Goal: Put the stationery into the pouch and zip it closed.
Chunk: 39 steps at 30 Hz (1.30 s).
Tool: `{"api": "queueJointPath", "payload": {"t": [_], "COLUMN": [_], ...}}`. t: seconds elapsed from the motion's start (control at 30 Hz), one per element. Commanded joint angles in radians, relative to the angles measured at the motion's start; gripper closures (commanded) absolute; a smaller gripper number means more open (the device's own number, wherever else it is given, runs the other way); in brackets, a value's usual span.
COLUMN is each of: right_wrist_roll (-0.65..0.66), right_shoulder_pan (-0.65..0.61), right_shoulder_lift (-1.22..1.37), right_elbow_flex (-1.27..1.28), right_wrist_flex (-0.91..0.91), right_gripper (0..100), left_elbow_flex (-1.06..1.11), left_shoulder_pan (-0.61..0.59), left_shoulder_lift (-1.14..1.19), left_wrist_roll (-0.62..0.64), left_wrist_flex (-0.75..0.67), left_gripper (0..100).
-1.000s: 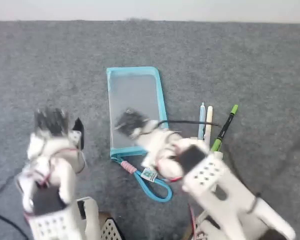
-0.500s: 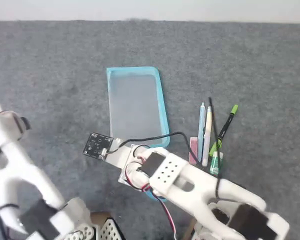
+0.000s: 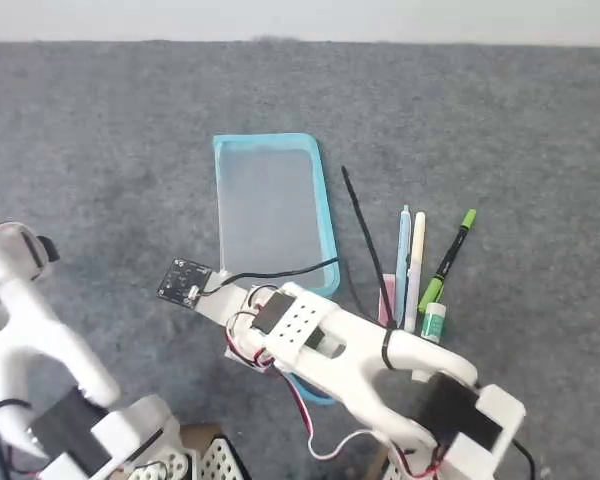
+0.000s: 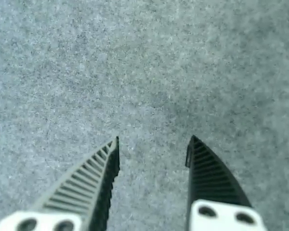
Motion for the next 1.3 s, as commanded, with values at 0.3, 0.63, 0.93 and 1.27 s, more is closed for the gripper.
{"api": "queueJointPath", "payload": {"t": [0.3,0.63,0.93,1.27], "right_wrist_roll": [-0.012,-0.005,-0.011,-0.005], "right_shoulder_pan": [0.022,0.03,0.162,0.302], "right_shoulder_lift": [-0.008,-0.012,-0.021,-0.088], "right_elbow_flex": [-0.044,-0.049,-0.074,-0.11], "right_wrist_flex": [0.091,0.091,0.128,0.331], "right_gripper": [76.8,88.6,99.1,98.7], "left_elbow_flex": [-0.033,-0.03,-0.028,-0.028], "left_shoulder_pan": [0.028,0.029,0.029,0.029], "left_shoulder_lift": [-0.006,-0.006,-0.006,-0.006], "left_wrist_roll": [0.009,0.009,0.009,0.009], "left_wrist_flex": [-0.012,-0.012,-0.012,-0.012], "left_gripper": [78,78,78,78]}}
